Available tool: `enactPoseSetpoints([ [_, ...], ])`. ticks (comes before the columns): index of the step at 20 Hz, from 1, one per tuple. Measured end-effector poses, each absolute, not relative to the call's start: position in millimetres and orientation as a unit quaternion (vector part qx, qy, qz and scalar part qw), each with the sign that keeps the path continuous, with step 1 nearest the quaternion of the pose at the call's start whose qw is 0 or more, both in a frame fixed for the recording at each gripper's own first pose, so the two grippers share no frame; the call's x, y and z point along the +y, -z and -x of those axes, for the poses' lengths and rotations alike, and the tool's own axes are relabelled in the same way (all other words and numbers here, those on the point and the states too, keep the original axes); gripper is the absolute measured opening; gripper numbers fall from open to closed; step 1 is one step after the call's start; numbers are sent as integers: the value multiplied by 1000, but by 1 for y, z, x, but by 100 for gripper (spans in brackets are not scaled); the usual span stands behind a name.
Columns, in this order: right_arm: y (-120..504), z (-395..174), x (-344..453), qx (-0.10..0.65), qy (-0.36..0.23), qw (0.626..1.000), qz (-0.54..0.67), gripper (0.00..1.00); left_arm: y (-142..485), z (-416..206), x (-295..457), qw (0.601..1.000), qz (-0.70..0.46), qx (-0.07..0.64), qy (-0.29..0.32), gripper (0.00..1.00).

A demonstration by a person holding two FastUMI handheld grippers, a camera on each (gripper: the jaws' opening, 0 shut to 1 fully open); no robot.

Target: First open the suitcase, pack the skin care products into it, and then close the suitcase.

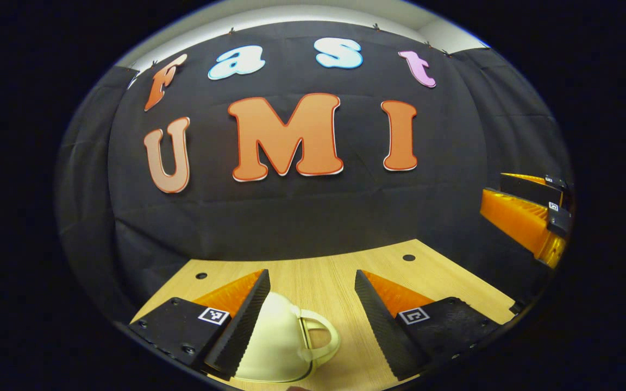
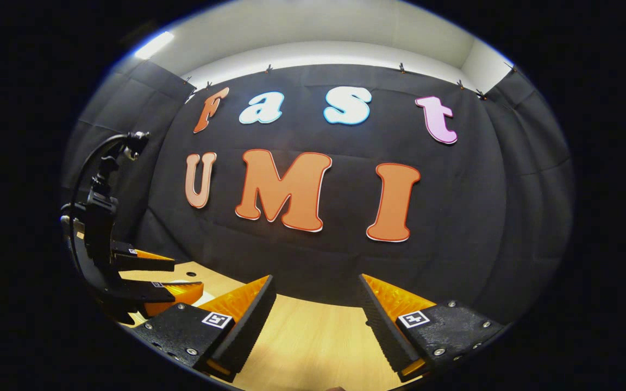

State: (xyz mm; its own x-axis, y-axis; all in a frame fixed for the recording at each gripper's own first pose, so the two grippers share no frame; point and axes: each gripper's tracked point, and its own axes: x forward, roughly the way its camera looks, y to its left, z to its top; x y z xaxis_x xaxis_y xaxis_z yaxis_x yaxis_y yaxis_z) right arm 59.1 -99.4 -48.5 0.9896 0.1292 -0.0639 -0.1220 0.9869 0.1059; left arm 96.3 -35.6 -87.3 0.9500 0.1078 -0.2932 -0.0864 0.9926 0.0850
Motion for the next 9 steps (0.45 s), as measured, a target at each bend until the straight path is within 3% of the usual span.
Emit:
enactPoseSetpoints([
  [9,48,-68,-51,37,-72,996,-27,95,62,-101,-17,993,-39,100,-47,97],
])
